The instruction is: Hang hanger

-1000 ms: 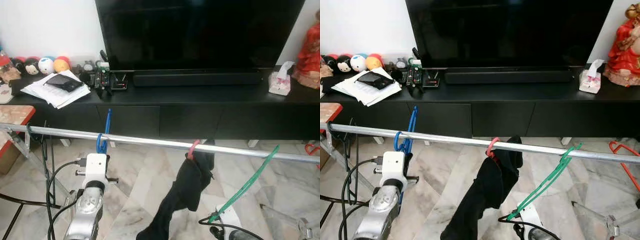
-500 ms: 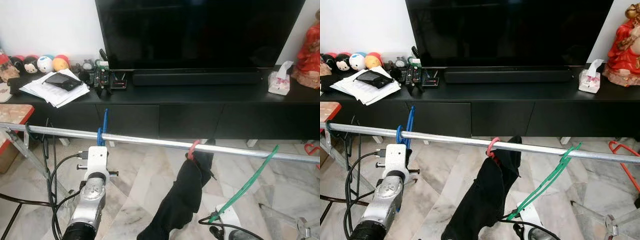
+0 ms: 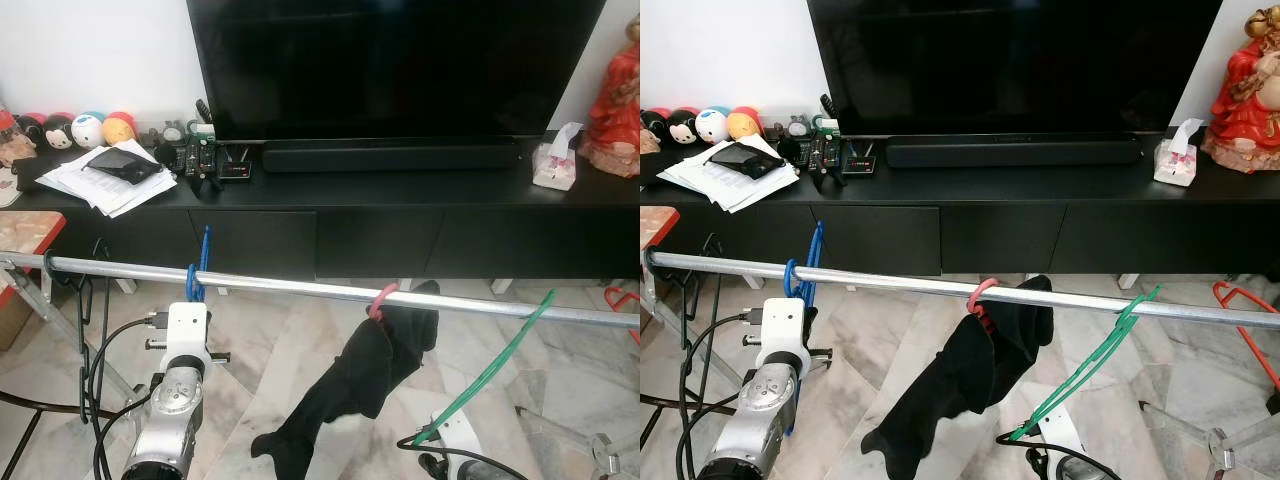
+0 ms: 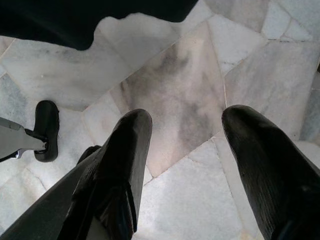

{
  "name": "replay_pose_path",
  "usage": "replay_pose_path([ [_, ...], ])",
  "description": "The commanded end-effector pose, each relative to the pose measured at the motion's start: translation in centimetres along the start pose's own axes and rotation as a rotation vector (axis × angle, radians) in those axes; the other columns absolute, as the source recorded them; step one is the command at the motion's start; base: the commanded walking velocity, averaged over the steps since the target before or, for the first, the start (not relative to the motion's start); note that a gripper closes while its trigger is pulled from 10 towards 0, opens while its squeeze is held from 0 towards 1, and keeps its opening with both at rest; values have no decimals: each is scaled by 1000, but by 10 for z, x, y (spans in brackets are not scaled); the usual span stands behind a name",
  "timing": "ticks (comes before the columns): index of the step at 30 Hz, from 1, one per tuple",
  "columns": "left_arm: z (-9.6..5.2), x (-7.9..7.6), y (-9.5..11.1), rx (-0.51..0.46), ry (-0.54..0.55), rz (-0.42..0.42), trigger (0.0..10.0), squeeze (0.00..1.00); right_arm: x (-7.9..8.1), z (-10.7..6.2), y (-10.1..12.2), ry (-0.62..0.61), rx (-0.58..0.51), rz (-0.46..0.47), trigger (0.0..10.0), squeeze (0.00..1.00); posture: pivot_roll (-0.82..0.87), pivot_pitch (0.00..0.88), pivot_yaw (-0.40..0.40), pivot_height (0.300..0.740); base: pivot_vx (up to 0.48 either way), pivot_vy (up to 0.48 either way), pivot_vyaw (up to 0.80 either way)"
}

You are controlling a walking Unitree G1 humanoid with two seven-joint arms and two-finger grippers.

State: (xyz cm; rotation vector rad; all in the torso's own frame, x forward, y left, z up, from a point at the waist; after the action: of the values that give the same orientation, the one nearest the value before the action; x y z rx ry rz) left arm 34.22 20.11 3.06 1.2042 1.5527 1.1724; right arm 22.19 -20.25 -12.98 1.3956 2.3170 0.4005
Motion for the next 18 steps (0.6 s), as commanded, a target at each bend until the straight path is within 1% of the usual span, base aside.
replay_pose_path([
  [1, -8, 7, -25, 87, 20, -7, 10000, 1000, -1, 0, 1, -3, -1, 1, 10000, 0, -120, 0, -13, 740, 0, 0, 0],
  [4, -9, 5, -17, 54, 17, -23, 10000, 1000, -1, 0, 1, -2, -1, 1, 10000, 0, -117, 0, -15, 740, 0, 0, 0],
  [7, -10, 8, -11, 27, 28, -31, 10000, 1000, -1, 0, 1, -2, -2, 1, 10000, 0, -117, 0, -15, 740, 0, 0, 0],
  [16, -16, 10, -7, 5, 28, -31, 10000, 1000, -1, 0, 1, 0, -1, 1, 10000, 0, -113, 0, -13, 740, 0, 0, 0],
  [18, -19, 11, -4, -13, 27, -33, 10000, 1000, 0, 0, 1, 1, -2, 1, 10000, 0, -113, 0, -12, 740, 0, 0, 0],
])
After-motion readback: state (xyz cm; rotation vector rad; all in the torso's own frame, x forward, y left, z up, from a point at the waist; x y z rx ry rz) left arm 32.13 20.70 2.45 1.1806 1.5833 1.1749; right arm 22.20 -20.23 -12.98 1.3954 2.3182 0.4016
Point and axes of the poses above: a point about 5 cm out from each wrist's last joint towards the gripper, its own z axis pointing out of the wrist towards the gripper, its own y axis along the axis of the wrist's last joint, x = y × z, the point moved 6 cm from there along z, pointing out of the wrist towards the gripper, and after that the axes turned 13 degrees about -z, right-handed, at the moved point
